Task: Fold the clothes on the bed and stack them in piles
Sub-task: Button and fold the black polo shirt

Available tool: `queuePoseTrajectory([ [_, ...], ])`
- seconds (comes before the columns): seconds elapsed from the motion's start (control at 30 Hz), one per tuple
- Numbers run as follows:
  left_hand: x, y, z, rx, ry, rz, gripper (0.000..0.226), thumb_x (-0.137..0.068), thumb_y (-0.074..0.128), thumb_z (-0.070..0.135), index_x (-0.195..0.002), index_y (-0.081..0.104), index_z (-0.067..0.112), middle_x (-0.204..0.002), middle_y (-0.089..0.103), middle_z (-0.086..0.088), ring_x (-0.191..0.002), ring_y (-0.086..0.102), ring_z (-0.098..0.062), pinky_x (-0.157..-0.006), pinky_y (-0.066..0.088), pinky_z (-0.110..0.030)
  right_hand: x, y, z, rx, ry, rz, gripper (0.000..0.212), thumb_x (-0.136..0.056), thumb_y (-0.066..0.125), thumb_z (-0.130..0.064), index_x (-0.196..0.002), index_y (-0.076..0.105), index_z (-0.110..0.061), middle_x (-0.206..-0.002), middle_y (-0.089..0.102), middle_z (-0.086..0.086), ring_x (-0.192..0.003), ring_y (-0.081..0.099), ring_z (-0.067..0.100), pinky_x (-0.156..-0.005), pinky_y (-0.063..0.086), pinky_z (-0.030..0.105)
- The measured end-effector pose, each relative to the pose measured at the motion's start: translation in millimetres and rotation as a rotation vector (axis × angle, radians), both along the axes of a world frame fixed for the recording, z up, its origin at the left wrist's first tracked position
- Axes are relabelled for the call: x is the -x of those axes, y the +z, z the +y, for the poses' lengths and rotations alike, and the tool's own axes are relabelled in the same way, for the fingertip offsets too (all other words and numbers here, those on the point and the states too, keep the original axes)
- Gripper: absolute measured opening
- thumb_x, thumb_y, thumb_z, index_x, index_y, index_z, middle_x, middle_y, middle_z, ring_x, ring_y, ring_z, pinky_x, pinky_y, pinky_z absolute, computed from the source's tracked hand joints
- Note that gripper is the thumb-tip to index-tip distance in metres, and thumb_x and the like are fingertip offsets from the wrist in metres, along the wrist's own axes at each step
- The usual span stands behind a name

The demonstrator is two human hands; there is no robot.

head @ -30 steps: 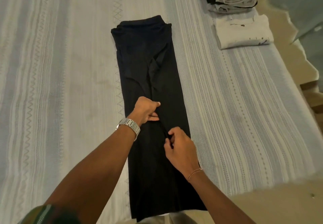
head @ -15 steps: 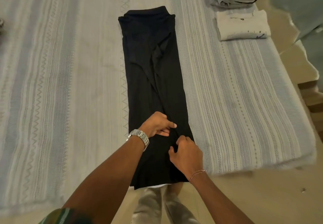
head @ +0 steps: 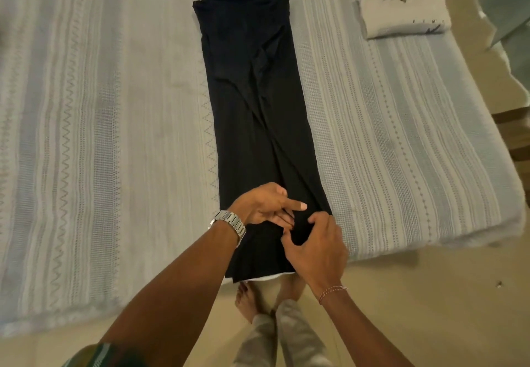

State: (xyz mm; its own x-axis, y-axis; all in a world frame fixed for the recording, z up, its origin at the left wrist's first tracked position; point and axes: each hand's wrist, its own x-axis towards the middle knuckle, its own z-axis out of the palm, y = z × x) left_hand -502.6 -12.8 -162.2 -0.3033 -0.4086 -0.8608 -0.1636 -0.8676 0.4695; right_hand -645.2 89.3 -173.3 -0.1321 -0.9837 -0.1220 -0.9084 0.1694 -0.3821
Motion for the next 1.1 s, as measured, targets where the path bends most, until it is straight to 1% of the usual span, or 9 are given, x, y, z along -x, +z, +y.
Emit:
queuePoseTrajectory([
  [0.13, -6.0, 6.6, 6.2, -0.028, 0.046, 0.062, 0.030, -0.090, 0.075, 0.007, -0.076, 0.049, 0.011, -0.074, 0.068, -0.016, -0.080, 0.075, -0.035, -0.080, 0.062, -0.050, 0.2, 2.7, 11.2, -0.021, 0.006, -0.028, 0.056, -0.068, 0.086, -0.027, -0.109, 0.050, -0.019, -0.100, 0.058, 0.000, -0.083, 0.058, 0.021, -0.059, 0.048, 0.033],
  [0.27, -7.0, 13.9, 10.6, -0.025, 0.062, 0.065, 0.024, -0.095, 0.069, 0.008, -0.084, 0.048, 0.011, -0.066, 0.070, -0.012, -0.077, 0.075, -0.031, -0.083, 0.062, -0.048, 6.4, 8.6, 18.4, 0.046, 0.041, 0.025, 0.038, -0.071, 0.084, -0.017, -0.101, 0.061, -0.018, -0.090, 0.060, 0.001, -0.075, 0.059, 0.022, -0.055, 0.046, 0.032],
  [0.37, -7.4, 16.0, 15.7, -0.010, 0.090, 0.077, 0.021, -0.096, 0.067, 0.009, -0.084, 0.050, 0.010, -0.066, 0.072, -0.009, -0.079, 0.075, -0.030, -0.086, 0.060, -0.048, 11.5, 17.0, 26.8, 0.117, 0.115, 0.078, 0.041, -0.067, 0.084, -0.009, -0.102, 0.064, -0.014, -0.086, 0.061, 0.003, -0.070, 0.060, 0.023, -0.050, 0.045, 0.032],
  [0.47, -10.8, 13.9, 18.5, 0.019, 0.084, 0.044, 0.013, -0.095, 0.069, 0.011, -0.092, 0.056, 0.008, -0.079, 0.074, -0.012, -0.082, 0.076, -0.031, -0.084, 0.062, -0.049, 16.5, 23.0, 40.8, 0.170, 0.197, 0.090, 0.046, -0.065, 0.086, -0.013, -0.104, 0.063, -0.016, -0.088, 0.060, 0.001, -0.070, 0.059, 0.020, -0.047, 0.047, 0.030],
  [0.63, -19.5, 6.5, 22.4, 0.087, -0.063, -0.271, 0.023, -0.096, 0.068, 0.015, -0.108, 0.061, -0.003, -0.089, 0.076, -0.019, -0.077, 0.076, -0.028, -0.072, 0.064, -0.036, 21.7, 8.1, 53.8, 0.170, 0.426, 0.129, 0.024, -0.078, 0.072, -0.027, -0.099, 0.071, -0.016, -0.085, 0.061, 0.000, -0.071, 0.057, 0.019, -0.058, 0.052, 0.033],
  [0.77, -20.1, -1.0, 25.3, 0.093, -0.077, -0.317, 0.018, -0.090, 0.076, 0.013, -0.090, 0.060, 0.005, -0.081, 0.074, -0.018, -0.068, 0.075, -0.024, -0.069, 0.064, -0.035, 23.0, -4.2, 52.7, 0.084, 0.535, 0.119, 0.014, -0.082, 0.067, -0.031, -0.090, 0.072, -0.022, -0.084, 0.059, -0.004, -0.075, 0.055, 0.016, -0.065, 0.051, 0.032],
  [0.97, -17.8, -5.2, 31.0, 0.054, -0.290, -0.349, 0.018, -0.087, 0.079, 0.013, -0.080, 0.065, 0.007, -0.072, 0.074, -0.011, -0.066, 0.073, -0.019, -0.065, 0.060, -0.028, 37.8, 2.1, 31.5, -0.042, 0.598, -0.014, 0.044, -0.095, 0.048, -0.063, -0.080, 0.074, -0.030, -0.084, 0.057, -0.012, -0.080, 0.050, 0.008, -0.074, 0.043, 0.028],
  [1.03, -16.7, -5.8, 28.9, 0.028, -0.358, -0.370, 0.016, -0.088, 0.078, 0.015, -0.080, 0.067, 0.007, -0.069, 0.075, -0.007, -0.064, 0.072, -0.015, -0.064, 0.058, -0.026, 40.6, 4.0, 14.3, -0.005, 0.559, -0.086, 0.043, -0.101, 0.044, -0.054, -0.085, 0.072, -0.025, -0.084, 0.058, -0.010, -0.079, 0.049, 0.009, -0.073, 0.046, 0.031],
  [1.1, -15.9, -6.9, 25.6, -0.009, -0.423, -0.381, 0.017, -0.089, 0.078, 0.019, -0.079, 0.068, 0.008, -0.068, 0.075, -0.003, -0.064, 0.071, -0.012, -0.066, 0.057, -0.024, 39.7, 1.3, -7.8, 0.088, 0.523, -0.136, 0.027, -0.104, 0.048, -0.038, -0.106, 0.067, -0.019, -0.102, 0.061, -0.003, -0.091, 0.055, 0.013, -0.079, 0.052, 0.035],
])
